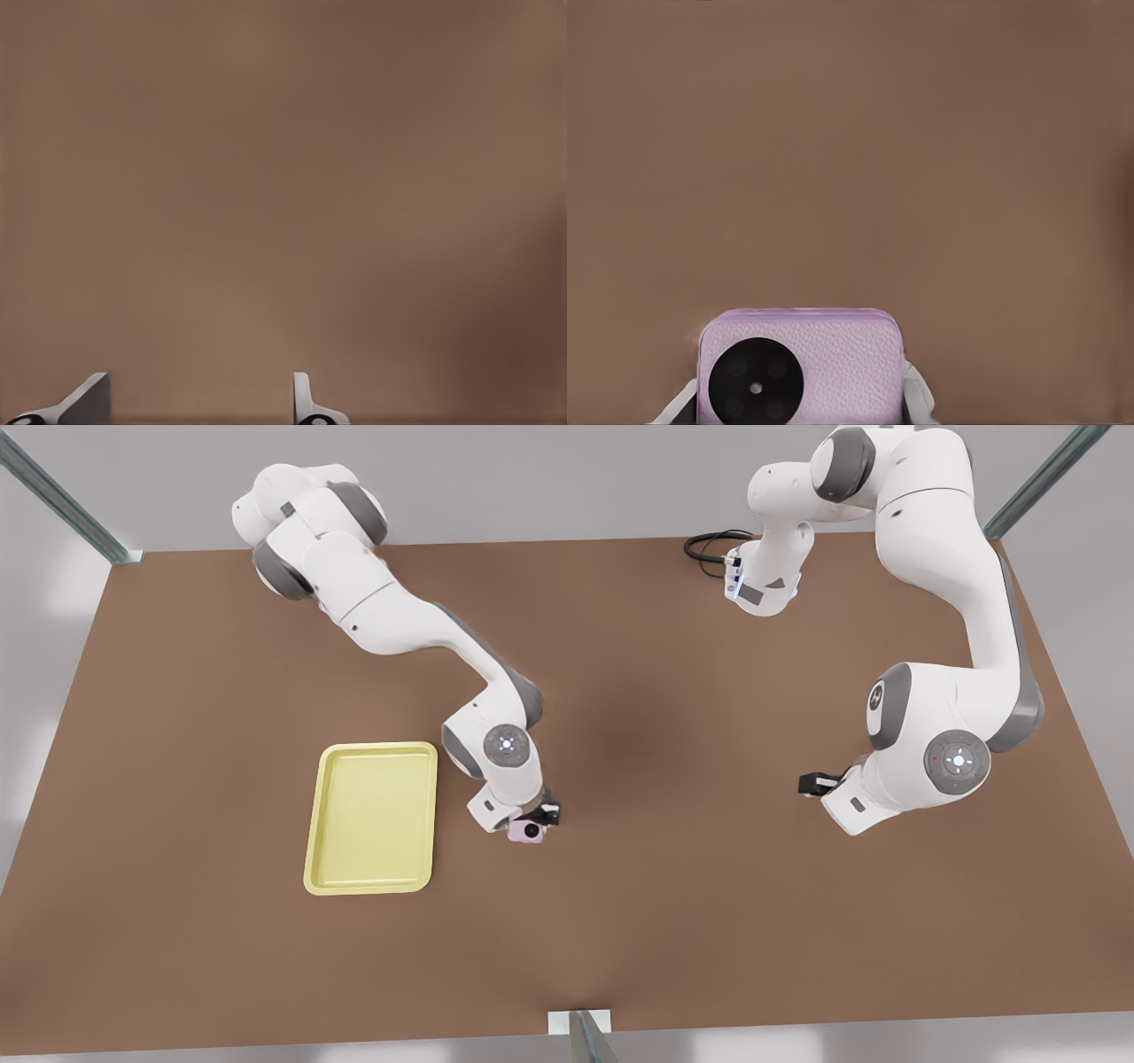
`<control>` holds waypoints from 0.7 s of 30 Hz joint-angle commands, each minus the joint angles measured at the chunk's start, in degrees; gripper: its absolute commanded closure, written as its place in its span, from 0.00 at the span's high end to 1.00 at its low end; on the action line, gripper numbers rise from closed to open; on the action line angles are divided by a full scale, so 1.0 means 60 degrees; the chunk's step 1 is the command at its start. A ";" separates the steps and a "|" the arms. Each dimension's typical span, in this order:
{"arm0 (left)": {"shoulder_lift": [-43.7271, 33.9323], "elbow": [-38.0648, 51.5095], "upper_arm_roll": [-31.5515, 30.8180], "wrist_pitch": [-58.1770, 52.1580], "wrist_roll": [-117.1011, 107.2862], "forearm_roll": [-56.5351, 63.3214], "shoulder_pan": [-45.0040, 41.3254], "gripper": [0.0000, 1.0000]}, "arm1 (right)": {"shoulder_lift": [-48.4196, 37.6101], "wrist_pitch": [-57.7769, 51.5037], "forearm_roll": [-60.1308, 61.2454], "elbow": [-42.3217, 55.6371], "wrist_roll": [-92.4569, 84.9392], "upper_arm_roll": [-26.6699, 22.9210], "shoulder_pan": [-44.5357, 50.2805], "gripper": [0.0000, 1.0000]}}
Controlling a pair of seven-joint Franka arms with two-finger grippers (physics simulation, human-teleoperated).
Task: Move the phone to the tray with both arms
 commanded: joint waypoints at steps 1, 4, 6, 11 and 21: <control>-0.0002 0.0002 -0.0001 -0.0017 -0.0390 -0.0041 -0.0001 1.00 | -0.0456 0.0505 -0.0025 -0.0930 -0.1918 0.0000 -0.0494 0.77; -0.0002 0.0017 -0.0001 -0.0002 -0.0405 -0.0027 0.0014 1.00 | -0.1994 0.1824 -0.0084 -0.3772 -0.3163 0.0000 -0.1548 0.77; 0.0028 0.0017 -0.0001 0.0056 -0.0507 -0.0026 0.0014 1.00 | -0.2581 0.1882 -0.0084 -0.4681 -0.4248 0.0147 -0.2589 0.77; 0.0028 0.0017 -0.0016 0.0085 -0.0742 0.0018 -0.0045 1.00 | -0.3782 0.3142 -0.0069 -0.7201 -0.6577 0.0235 -0.4625 0.77; -0.0353 0.0544 -0.0001 0.0086 -0.2163 -0.0026 -0.0030 1.00 | -0.3914 0.2807 -0.0069 -0.7027 -0.6651 0.0483 -0.4801 1.00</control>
